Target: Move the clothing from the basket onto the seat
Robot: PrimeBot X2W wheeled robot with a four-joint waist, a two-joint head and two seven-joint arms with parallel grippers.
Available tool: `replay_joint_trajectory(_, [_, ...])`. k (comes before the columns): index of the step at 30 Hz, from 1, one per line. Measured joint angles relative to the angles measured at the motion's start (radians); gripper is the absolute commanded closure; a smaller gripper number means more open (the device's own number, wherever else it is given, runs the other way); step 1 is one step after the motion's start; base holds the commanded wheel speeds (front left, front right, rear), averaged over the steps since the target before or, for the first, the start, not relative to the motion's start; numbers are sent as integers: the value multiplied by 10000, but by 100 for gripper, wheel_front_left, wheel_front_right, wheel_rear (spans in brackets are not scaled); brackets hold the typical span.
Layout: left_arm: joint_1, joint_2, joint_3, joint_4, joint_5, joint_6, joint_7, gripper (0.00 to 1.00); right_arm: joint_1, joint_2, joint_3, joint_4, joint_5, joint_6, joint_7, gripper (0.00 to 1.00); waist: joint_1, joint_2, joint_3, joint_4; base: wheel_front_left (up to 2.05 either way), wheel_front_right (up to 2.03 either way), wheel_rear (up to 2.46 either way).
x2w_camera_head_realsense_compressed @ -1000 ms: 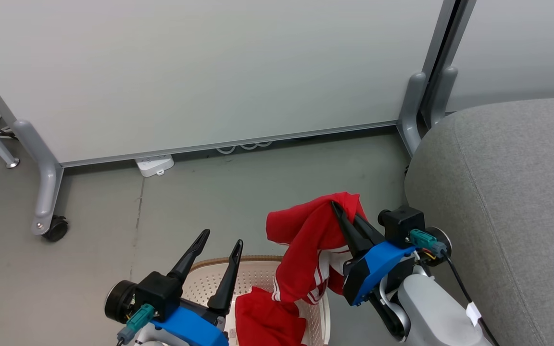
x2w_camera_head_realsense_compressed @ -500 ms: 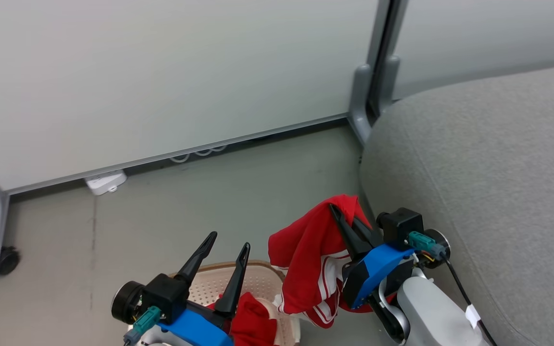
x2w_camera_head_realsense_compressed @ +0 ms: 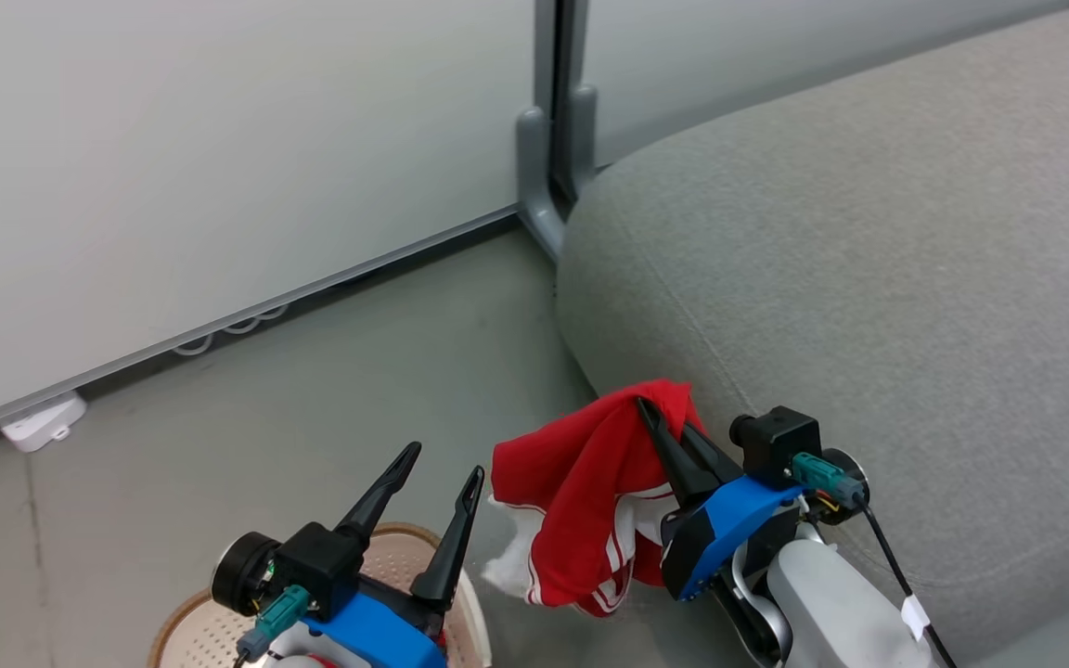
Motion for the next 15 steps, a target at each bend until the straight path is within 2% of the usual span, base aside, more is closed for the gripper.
replay_joint_trajectory(8, [-180,102,-94,2,-8,0,-2,0,35,0,-71,-44,73,0,-65,100,0,0,213,-798,0,0,0])
replay_joint_trajectory(15, [-267,176,-190,13,-69,0,-2,0,37,-2,-148,-12,73,0,-123,100,0,0,351,-966,0,0,0])
